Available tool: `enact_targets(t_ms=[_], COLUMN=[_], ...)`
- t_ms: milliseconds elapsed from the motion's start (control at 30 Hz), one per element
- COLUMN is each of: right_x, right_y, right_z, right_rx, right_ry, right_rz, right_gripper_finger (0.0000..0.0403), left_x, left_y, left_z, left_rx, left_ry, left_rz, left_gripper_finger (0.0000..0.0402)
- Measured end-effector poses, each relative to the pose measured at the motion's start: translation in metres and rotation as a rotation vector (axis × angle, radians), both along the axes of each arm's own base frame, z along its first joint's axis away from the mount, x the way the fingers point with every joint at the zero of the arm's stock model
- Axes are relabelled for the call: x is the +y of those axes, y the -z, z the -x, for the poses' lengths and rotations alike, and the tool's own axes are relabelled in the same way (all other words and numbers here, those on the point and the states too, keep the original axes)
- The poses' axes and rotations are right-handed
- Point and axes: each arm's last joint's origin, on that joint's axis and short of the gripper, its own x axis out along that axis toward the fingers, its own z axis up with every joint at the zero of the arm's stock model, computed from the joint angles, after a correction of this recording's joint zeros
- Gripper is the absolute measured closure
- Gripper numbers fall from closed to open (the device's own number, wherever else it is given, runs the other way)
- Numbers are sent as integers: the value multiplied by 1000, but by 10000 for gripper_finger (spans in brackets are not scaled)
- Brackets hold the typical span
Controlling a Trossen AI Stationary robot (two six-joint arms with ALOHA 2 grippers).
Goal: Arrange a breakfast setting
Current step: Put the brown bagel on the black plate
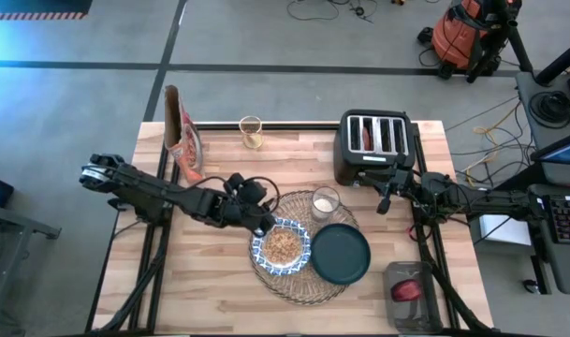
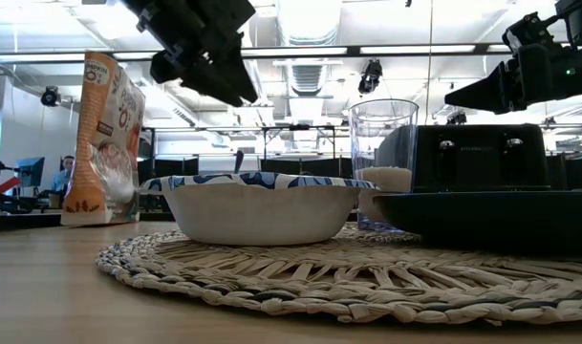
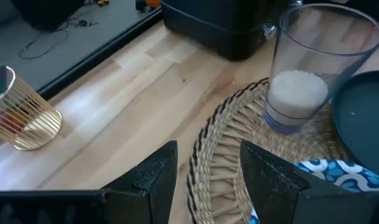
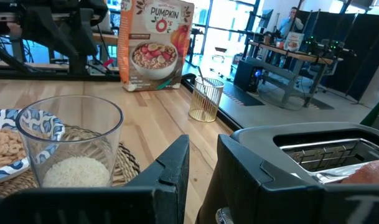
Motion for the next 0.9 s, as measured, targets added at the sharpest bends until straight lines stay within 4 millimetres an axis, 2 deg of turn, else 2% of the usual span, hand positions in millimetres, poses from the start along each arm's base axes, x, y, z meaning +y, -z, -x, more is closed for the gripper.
enact_targets(t_ms=[700,900], right_x=[0,0], right_y=[0,0], right_z=[0,0], right_rx=[0,0], right_ry=[0,0], right_rz=[0,0], right_gripper_finger=[330,330], left_x=[0,-6], left_y=[-8,-7], left_z=[-8,-8], left_rx=[-62,-27], left_ry=[42,165], left_rz=[-10,61], left_gripper_finger=[243,243])
